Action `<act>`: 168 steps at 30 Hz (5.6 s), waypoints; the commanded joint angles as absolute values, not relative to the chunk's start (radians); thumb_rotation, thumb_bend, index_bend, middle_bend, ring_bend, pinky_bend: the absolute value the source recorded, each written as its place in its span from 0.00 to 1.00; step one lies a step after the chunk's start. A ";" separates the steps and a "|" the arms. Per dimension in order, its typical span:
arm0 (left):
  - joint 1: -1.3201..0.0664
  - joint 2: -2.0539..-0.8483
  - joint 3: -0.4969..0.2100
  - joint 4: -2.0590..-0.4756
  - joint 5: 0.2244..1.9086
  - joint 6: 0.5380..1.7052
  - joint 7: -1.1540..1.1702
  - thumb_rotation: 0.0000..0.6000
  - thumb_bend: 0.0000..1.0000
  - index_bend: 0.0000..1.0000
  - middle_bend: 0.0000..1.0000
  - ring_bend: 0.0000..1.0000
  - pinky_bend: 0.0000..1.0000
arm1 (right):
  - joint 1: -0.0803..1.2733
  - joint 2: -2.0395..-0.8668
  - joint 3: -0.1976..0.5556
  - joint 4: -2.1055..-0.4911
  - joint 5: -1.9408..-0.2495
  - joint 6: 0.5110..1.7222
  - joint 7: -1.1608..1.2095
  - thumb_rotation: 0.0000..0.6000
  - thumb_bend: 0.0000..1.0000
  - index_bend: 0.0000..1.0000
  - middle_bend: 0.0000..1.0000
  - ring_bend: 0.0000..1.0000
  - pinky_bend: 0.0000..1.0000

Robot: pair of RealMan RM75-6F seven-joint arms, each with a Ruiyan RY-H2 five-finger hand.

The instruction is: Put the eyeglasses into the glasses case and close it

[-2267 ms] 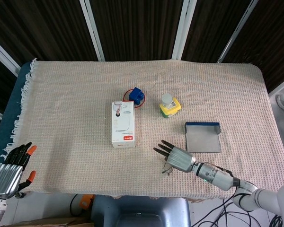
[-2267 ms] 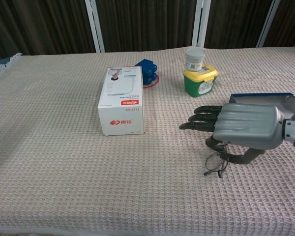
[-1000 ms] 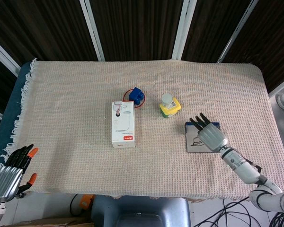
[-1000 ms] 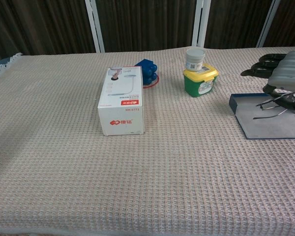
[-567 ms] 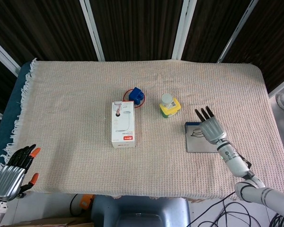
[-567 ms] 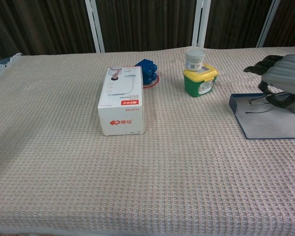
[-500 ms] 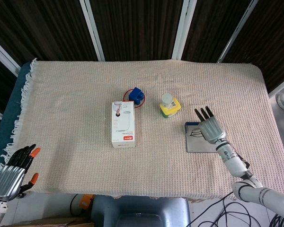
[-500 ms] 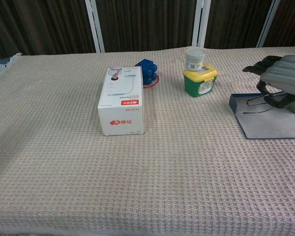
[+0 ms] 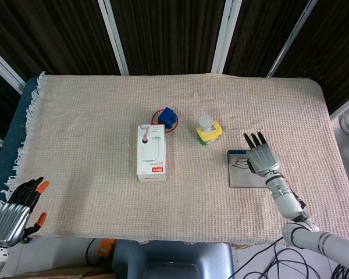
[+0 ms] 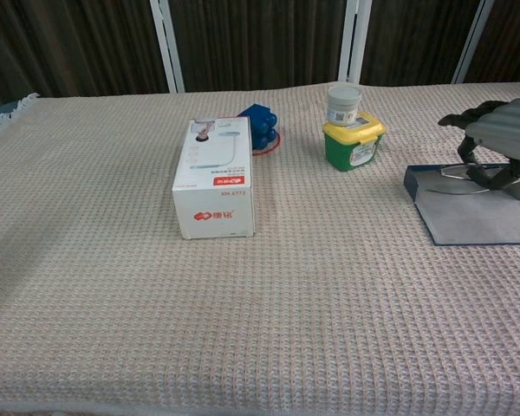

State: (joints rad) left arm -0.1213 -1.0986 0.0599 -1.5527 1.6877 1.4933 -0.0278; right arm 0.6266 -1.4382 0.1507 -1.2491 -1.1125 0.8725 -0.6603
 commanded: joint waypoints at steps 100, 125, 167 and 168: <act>-0.130 -1.097 0.067 -1.555 1.692 1.480 -0.027 1.00 0.39 0.00 0.00 0.00 0.13 | 0.700 -1.463 0.031 -1.287 -1.005 1.044 -0.814 1.00 0.10 0.30 0.00 0.00 0.02; -0.132 -1.100 0.069 -1.558 1.695 1.476 -0.015 1.00 0.39 0.00 0.00 0.00 0.13 | 0.659 -1.501 0.049 -1.239 -1.113 1.059 -0.757 1.00 0.10 0.10 0.00 0.00 0.00; -0.131 -1.099 0.059 -1.559 1.670 1.471 -0.015 1.00 0.39 0.00 0.00 0.00 0.13 | 0.766 -1.641 0.123 -0.967 -1.071 0.919 -0.843 1.00 0.10 0.09 0.00 0.00 0.00; -0.130 -1.099 0.059 -1.559 1.670 1.472 -0.015 1.00 0.39 0.00 0.00 0.00 0.13 | 0.767 -1.643 0.122 -0.962 -1.073 0.919 -0.843 1.00 0.10 0.09 0.00 0.00 0.00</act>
State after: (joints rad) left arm -0.1303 -1.0993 0.0589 -1.5593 1.6696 1.4717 -0.0146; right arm 0.7646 -1.6396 0.1238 -0.9678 -1.0691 0.9197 -0.8403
